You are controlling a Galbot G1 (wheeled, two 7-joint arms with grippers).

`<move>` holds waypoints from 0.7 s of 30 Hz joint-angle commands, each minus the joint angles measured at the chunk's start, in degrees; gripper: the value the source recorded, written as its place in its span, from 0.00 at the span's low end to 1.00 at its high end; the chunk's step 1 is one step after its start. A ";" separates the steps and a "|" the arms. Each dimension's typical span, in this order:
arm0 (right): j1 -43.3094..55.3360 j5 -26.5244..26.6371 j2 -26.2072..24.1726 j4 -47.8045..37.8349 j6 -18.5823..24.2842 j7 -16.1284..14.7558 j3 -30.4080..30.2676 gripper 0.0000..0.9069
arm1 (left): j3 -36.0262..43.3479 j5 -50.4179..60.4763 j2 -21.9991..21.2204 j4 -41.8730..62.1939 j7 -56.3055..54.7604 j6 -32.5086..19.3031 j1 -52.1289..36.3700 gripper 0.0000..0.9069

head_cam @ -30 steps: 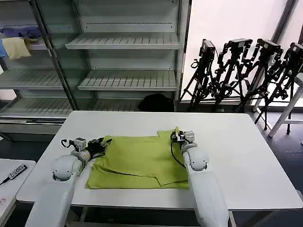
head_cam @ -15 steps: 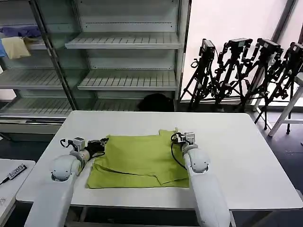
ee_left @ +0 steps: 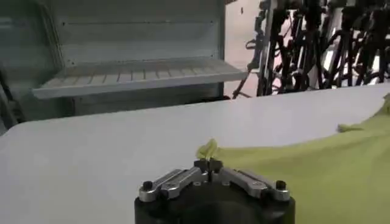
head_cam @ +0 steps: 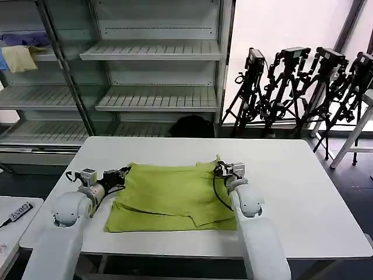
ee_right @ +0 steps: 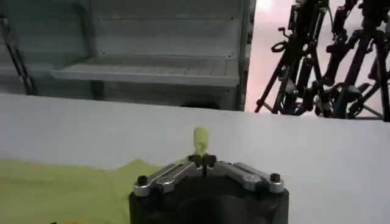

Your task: Fold and organize the clothes.

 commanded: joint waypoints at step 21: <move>-19.73 1.25 -2.20 19.25 0.25 -1.72 2.45 0.00 | -5.73 -4.18 1.35 -11.33 2.65 -2.03 14.83 0.01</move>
